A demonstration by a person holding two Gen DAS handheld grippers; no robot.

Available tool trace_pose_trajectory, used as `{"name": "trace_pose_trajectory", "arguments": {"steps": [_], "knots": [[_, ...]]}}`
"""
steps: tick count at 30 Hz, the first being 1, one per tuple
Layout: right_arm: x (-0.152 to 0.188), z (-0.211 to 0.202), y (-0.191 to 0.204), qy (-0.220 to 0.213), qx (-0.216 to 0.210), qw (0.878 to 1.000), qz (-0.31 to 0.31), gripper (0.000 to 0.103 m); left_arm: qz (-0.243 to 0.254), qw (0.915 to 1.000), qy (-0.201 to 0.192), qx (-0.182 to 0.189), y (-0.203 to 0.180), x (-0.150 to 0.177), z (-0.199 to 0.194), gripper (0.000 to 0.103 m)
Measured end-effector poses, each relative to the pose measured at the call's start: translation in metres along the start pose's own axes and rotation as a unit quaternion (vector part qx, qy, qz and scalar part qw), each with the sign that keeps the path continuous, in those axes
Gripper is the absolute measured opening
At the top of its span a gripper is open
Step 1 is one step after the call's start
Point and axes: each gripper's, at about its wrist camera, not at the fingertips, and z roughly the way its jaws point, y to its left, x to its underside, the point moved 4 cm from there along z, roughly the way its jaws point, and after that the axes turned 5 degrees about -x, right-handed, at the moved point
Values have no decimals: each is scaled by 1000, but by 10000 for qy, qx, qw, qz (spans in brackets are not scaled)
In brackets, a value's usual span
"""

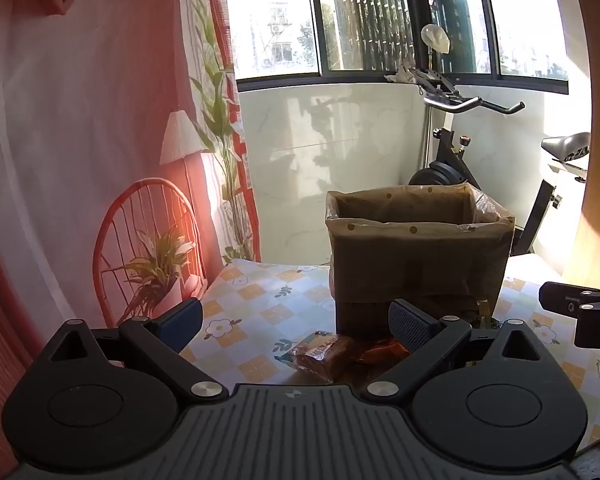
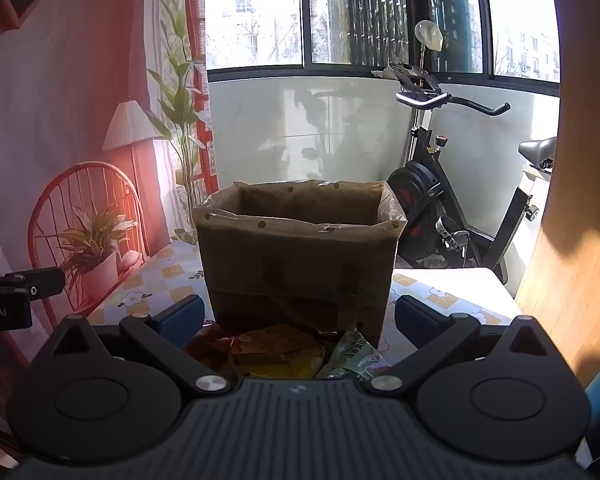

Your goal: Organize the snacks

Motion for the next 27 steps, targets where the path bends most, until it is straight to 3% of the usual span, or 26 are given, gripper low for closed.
{"name": "trace_pose_trajectory", "arguments": {"steps": [9, 10, 27], "knots": [[-1, 0, -2, -44, 58, 10000, -7, 103, -142, 9998, -136, 103, 8, -2, 1, 100], [1, -2, -4, -51, 64, 10000, 2, 103, -169, 9997, -160, -99, 13, -3, -1, 100], [0, -3, 1, -58, 83, 9999, 4, 103, -231, 9996, -126, -122, 7, -2, -4, 100]]}}
